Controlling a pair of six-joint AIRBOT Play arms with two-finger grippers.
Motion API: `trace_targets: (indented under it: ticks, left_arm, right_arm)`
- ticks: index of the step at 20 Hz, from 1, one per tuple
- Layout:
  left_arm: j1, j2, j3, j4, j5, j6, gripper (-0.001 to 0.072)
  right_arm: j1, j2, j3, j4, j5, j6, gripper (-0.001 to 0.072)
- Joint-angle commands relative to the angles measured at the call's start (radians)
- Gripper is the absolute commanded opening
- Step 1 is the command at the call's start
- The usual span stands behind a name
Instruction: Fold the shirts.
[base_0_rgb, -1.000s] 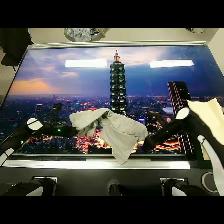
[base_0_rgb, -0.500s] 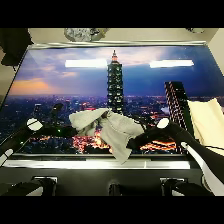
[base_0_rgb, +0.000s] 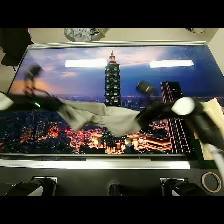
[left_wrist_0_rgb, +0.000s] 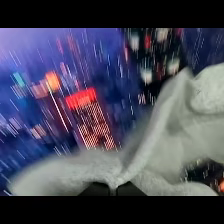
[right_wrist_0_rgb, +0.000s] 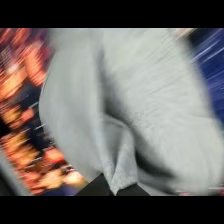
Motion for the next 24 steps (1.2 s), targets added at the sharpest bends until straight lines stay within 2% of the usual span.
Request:
trace_targets:
  ticks: [1,2,4,7,11,15,18,20,22,24]
  left_arm:
    - [0.007,0.051,0.426,0.169,-0.1,-0.115,0.0024]
    - [0.012,0.063,0.535,0.195,-0.1,-0.158,0.0024]
    - [0.014,0.079,0.702,0.195,-0.101,-0.217,0.0026]
    - [0.013,0.113,0.789,0.142,-0.151,-0.24,0.0026]
    - [0.012,0.132,0.782,0.172,-0.345,-0.299,0.0026]
    - [0.012,0.134,0.615,0.163,-0.491,-0.298,0.0027]
    - [0.013,0.129,0.327,0.101,-0.465,-0.282,0.0027]
    - [0.016,0.103,0.131,0.1,-0.356,-0.234,0.0026]
    - [0.046,0.013,0.021,0.089,-0.239,-0.229,0.0026]
    - [0.097,-0.143,0.029,0.01,-0.179,-0.214,0.0026]
  right_arm:
    - [0.0,0.2,0.349,-0.475,-0.029,0.157,0.0042]
    - [0.0,0.248,0.443,-0.55,-0.044,0.174,0.0042]
    - [0.0,0.321,0.567,-0.571,-0.074,0.173,0.0042]
    - [0.001,0.39,0.621,-0.591,-0.054,0.174,0.0042]
    - [0.001,0.411,0.621,-0.623,0.149,0.174,0.0042]
    - [0.001,0.344,0.618,-0.621,0.494,0.169,0.0043]
    - [0.001,0.247,0.522,-0.592,0.602,0.181,0.0043]
    - [0.001,0.171,0.396,-0.587,0.565,0.2,0.0043]
    - [0.001,0.072,0.272,-0.587,0.403,0.2,0.0043]
    - [0.0,-0.072,0.228,-0.59,0.22,0.203,0.0044]
